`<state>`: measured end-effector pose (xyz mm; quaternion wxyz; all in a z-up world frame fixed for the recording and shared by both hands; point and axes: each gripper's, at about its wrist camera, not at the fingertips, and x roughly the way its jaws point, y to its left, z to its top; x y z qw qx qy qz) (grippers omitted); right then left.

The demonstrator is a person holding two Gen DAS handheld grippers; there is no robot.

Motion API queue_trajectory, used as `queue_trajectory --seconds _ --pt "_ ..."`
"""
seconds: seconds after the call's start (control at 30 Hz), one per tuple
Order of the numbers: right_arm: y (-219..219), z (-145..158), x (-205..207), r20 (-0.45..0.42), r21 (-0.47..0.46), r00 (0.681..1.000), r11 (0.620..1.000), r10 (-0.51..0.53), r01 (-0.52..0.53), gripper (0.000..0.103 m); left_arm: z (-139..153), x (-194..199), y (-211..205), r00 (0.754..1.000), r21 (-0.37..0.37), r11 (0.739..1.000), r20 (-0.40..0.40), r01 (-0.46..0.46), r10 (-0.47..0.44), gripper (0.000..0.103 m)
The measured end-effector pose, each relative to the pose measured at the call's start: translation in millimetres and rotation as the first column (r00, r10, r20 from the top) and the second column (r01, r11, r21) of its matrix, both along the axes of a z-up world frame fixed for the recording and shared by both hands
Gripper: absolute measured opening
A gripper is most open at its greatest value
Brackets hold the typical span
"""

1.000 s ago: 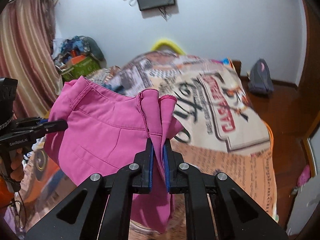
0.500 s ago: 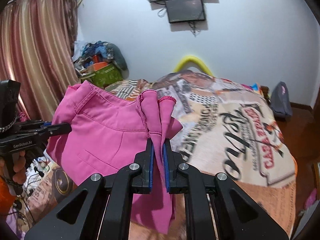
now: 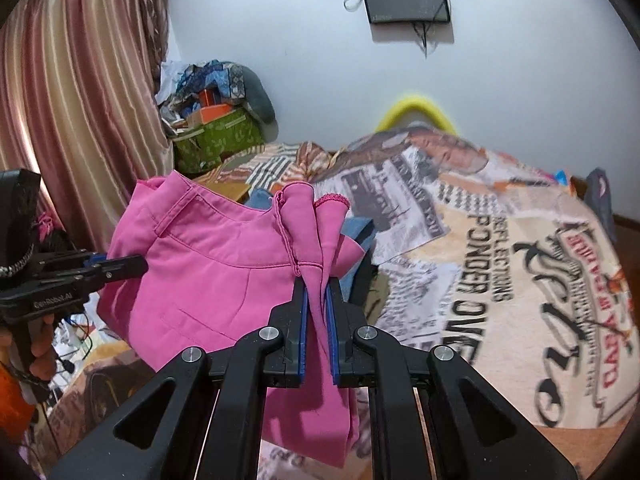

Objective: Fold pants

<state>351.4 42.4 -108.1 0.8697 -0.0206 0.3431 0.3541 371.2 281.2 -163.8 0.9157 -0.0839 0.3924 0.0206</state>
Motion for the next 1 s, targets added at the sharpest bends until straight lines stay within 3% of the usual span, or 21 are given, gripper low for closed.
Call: queue_trajectory --seconds 0.23,0.37,0.47,0.73,0.9,1.0 --pt "31.8 -46.3 23.8 -0.059 -0.128 0.998 0.992 -0.012 0.004 0.008 -47.9 15.8 20.3 0.997 -0.012 0.999 -0.071 -0.044 0.043 0.025" --pt "37.8 -55.4 29.8 -0.084 -0.19 0.996 0.982 -0.012 -0.005 0.014 -50.5 12.1 30.6 0.994 -0.063 0.995 -0.081 -0.078 0.073 0.042" --pt "34.5 -53.8 27.9 -0.085 -0.211 0.996 0.977 -0.033 0.014 0.02 -47.7 7.2 34.7 0.992 -0.059 0.993 -0.085 -0.101 0.096 0.044" --pt "9.4 -19.7 3.8 -0.079 -0.181 0.997 0.983 -0.02 0.006 0.029 -19.6 -23.9 23.9 0.987 0.02 0.989 -0.063 -0.149 0.15 0.044" --pt "-10.0 30.2 -31.6 0.011 -0.147 1.0 0.989 -0.011 0.013 0.029 26.6 -60.9 2.9 0.99 0.04 0.989 0.02 -0.141 0.14 0.044" --pt "-21.8 65.0 -58.4 0.072 -0.109 0.997 0.994 -0.011 0.019 0.029 66.6 -93.3 -18.1 0.986 0.09 0.986 0.103 -0.138 0.128 0.044"
